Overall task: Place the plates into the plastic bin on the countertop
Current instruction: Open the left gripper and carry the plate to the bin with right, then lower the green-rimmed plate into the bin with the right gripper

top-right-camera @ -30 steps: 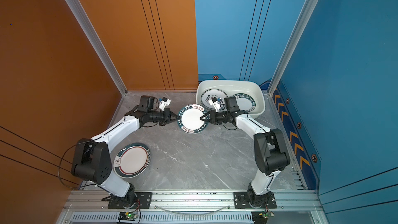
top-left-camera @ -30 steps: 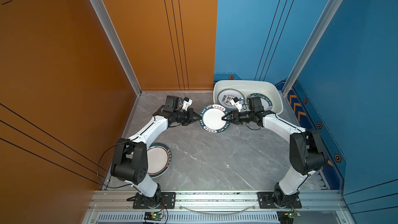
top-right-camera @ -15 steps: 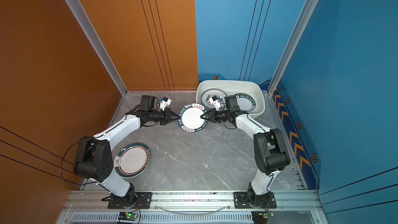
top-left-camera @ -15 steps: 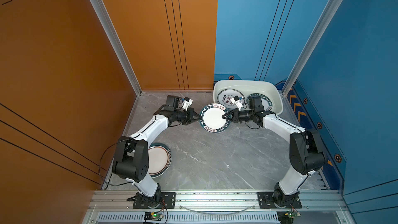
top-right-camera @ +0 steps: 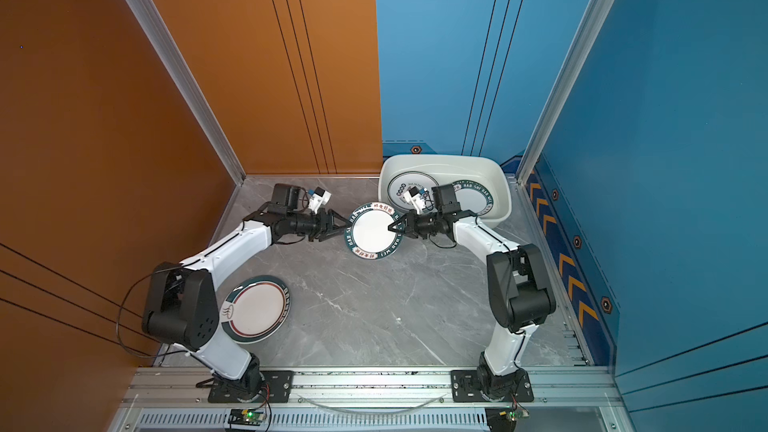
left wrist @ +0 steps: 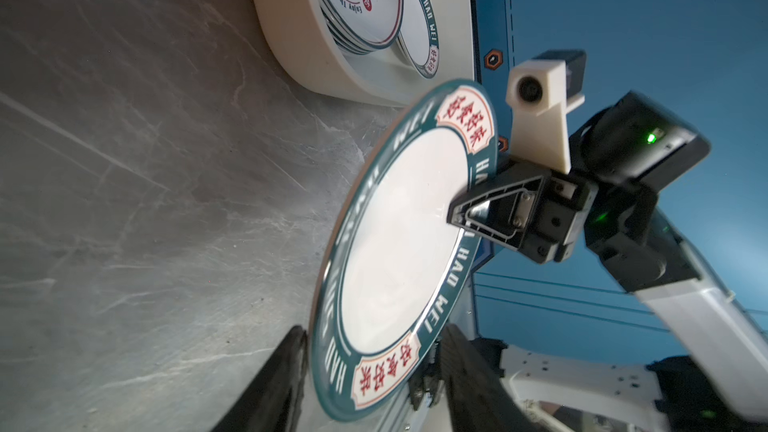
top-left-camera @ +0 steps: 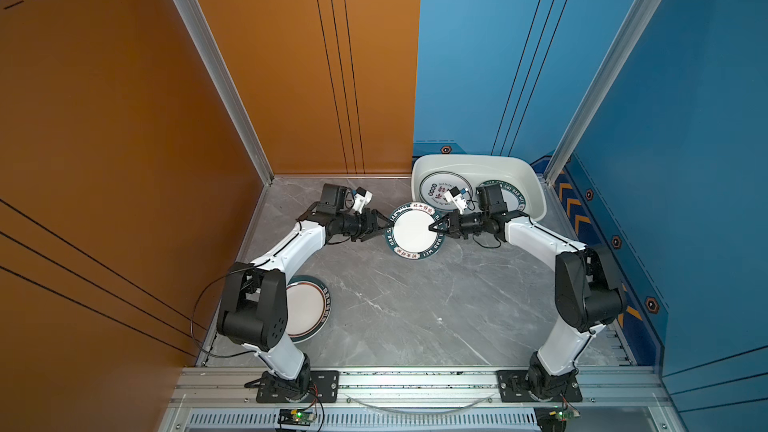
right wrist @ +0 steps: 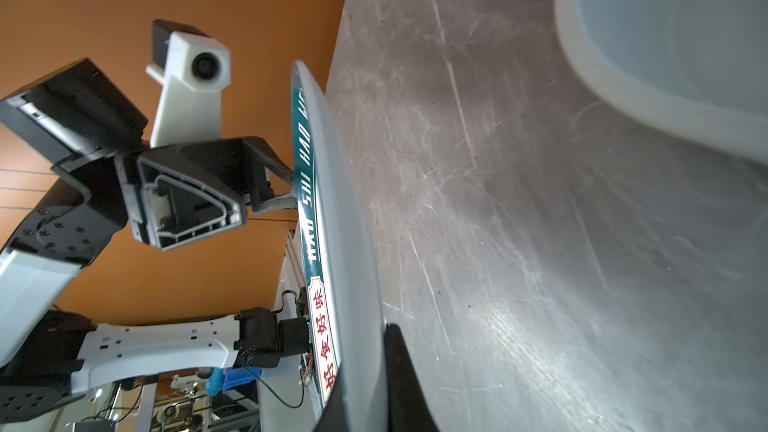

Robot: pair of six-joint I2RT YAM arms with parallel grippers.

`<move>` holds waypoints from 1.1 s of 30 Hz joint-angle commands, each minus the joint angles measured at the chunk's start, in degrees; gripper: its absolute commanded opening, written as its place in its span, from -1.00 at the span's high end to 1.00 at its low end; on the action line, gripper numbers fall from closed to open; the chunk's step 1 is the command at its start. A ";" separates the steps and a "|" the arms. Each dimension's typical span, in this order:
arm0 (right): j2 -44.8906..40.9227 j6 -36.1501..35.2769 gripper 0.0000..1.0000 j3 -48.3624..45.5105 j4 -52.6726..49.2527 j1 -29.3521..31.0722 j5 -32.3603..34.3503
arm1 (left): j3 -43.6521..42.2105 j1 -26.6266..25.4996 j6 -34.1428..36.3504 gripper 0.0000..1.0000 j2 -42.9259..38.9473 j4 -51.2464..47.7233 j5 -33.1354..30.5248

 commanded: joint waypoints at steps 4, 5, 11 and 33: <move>2.24 2.73 1.00 8.98 -6.20 -7.13 5.82 | -0.33 0.55 1.45 -0.96 -4.76 -1.17 -1.47; 2.79 4.33 1.00 10.06 -5.98 -8.63 6.50 | -0.87 0.81 1.40 -0.96 -5.46 -1.19 -2.15; 5.76 12.29 1.00 15.91 -5.33 -16.76 11.06 | -4.35 4.09 0.15 -0.96 -9.12 -0.94 -4.62; 18.57 13.23 1.00 30.52 -19.05 -30.21 27.03 | -11.60 12.28 1.45 -0.96 -14.63 -1.83 -3.21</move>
